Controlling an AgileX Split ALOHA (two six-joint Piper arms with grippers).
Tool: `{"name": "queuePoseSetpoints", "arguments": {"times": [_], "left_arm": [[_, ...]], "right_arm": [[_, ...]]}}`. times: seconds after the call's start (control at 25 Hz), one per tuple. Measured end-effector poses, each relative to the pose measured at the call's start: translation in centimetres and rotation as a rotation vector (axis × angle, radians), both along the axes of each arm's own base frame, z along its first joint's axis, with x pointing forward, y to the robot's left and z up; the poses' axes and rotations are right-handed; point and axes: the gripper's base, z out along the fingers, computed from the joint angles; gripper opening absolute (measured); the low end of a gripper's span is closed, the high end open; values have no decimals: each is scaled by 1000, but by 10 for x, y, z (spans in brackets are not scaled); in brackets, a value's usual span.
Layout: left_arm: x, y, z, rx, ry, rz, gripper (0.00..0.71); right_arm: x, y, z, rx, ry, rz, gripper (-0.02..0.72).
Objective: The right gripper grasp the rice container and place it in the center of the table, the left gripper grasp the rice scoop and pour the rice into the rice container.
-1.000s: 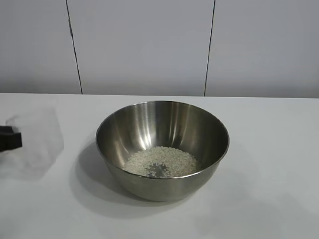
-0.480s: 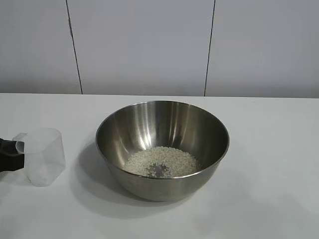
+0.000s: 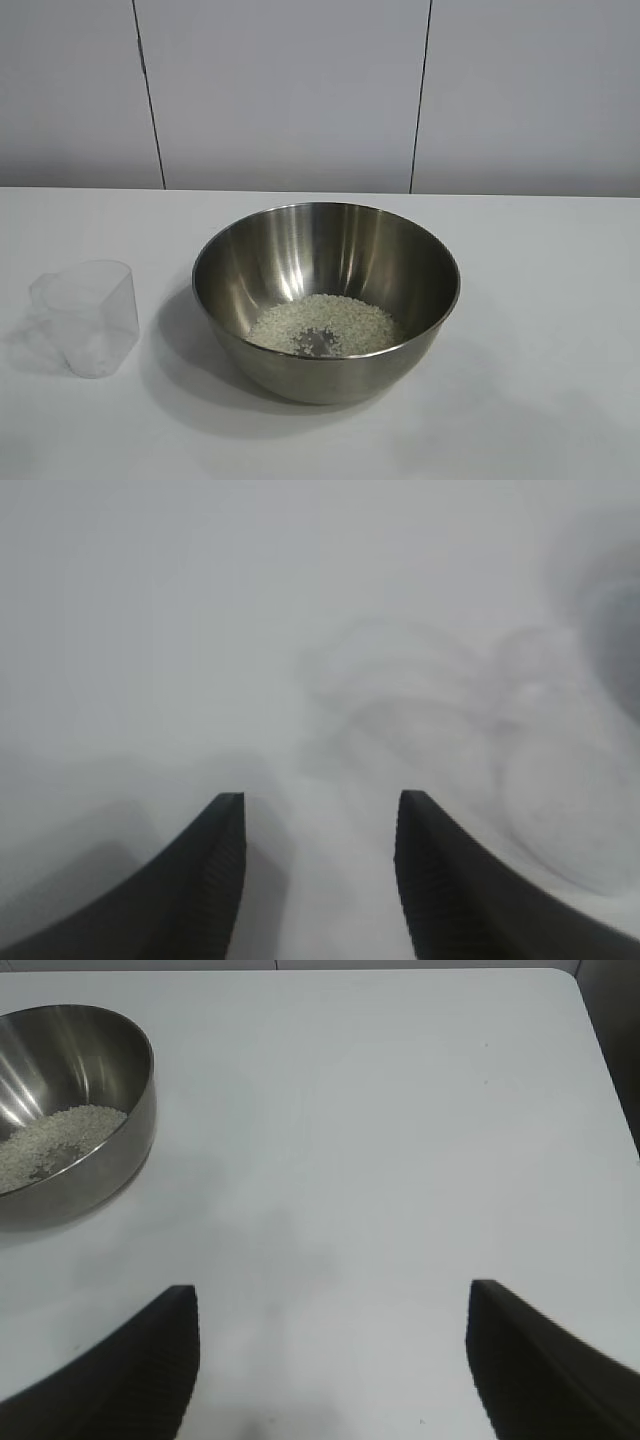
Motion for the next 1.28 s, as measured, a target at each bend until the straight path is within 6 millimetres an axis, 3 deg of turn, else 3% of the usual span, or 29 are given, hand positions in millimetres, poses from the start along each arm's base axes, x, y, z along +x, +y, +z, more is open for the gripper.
{"name": "queuePoseSetpoints", "arguments": {"times": [0.16,0.32,0.48,0.6,0.72,0.8,0.92,1.04,1.16,1.28], "left_arm": [[28,21,9,-18,-102,133,328],[45,58,24,-61,-210,267,313],[41,88,46,-137,-248,263,310],[33,94,74,-172,-238,163,300],[28,86,122,-206,-239,76,276],[20,80,164,-160,-255,36,269],[-2,68,226,-117,-323,9,266],[-27,43,279,-180,-400,-123,265],[-56,9,309,-194,-432,-355,206],[-92,-19,321,-156,-466,-524,124]], "right_arm": [[0,0,0,0,1,0,516],[0,0,0,0,1,0,516],[0,0,0,0,1,0,516],[0,0,0,0,1,0,516],[0,0,0,0,1,0,516],[0,0,0,0,1,0,516],[0,0,0,0,1,0,516],[0,0,0,0,1,0,516],[0,0,0,0,2,0,516],[0,0,0,0,2,0,516]]}}
